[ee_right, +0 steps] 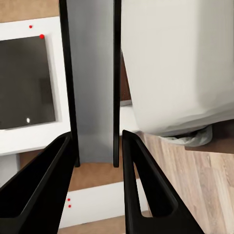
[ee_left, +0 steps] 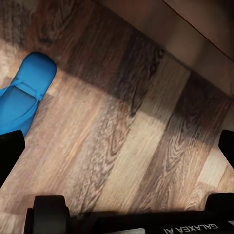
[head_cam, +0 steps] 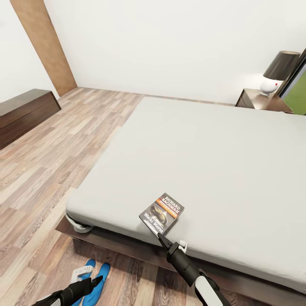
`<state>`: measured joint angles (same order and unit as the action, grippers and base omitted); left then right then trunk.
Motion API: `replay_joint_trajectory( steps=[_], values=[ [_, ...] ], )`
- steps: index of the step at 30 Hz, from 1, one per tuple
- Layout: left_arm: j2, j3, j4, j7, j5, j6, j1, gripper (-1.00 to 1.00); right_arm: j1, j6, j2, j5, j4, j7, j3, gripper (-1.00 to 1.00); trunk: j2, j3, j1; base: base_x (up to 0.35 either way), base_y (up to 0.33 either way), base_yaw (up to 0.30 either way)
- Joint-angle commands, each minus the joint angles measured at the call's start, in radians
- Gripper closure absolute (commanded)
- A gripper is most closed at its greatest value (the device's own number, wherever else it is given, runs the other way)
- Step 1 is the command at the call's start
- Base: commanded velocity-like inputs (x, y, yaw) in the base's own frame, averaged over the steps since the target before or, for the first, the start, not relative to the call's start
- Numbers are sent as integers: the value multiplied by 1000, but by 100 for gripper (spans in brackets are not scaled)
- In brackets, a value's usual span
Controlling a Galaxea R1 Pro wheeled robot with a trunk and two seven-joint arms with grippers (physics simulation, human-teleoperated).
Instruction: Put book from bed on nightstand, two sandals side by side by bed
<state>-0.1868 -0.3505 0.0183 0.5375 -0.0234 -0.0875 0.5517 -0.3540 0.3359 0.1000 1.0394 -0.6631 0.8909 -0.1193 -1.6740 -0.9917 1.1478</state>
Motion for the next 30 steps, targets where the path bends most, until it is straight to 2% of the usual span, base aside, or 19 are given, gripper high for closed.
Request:
replay_joint_trajectory(
  steps=[1,21,30],
  values=[
    [0,-2,-1,2,-3,-5,1,-100,0,9,0,10,0,0,-2,100,7,3,-4,0,0,0],
    [0,-2,-1,2,-3,-5,1,-100,0,11,0,9,2,-2,-5,100,147,65,-81,0,0,0],
    [0,-2,-1,5,-3,-5,1,-100,0,42,-7,-3,-16,3,-11,100,210,94,-115,0,0,0]
  ],
)
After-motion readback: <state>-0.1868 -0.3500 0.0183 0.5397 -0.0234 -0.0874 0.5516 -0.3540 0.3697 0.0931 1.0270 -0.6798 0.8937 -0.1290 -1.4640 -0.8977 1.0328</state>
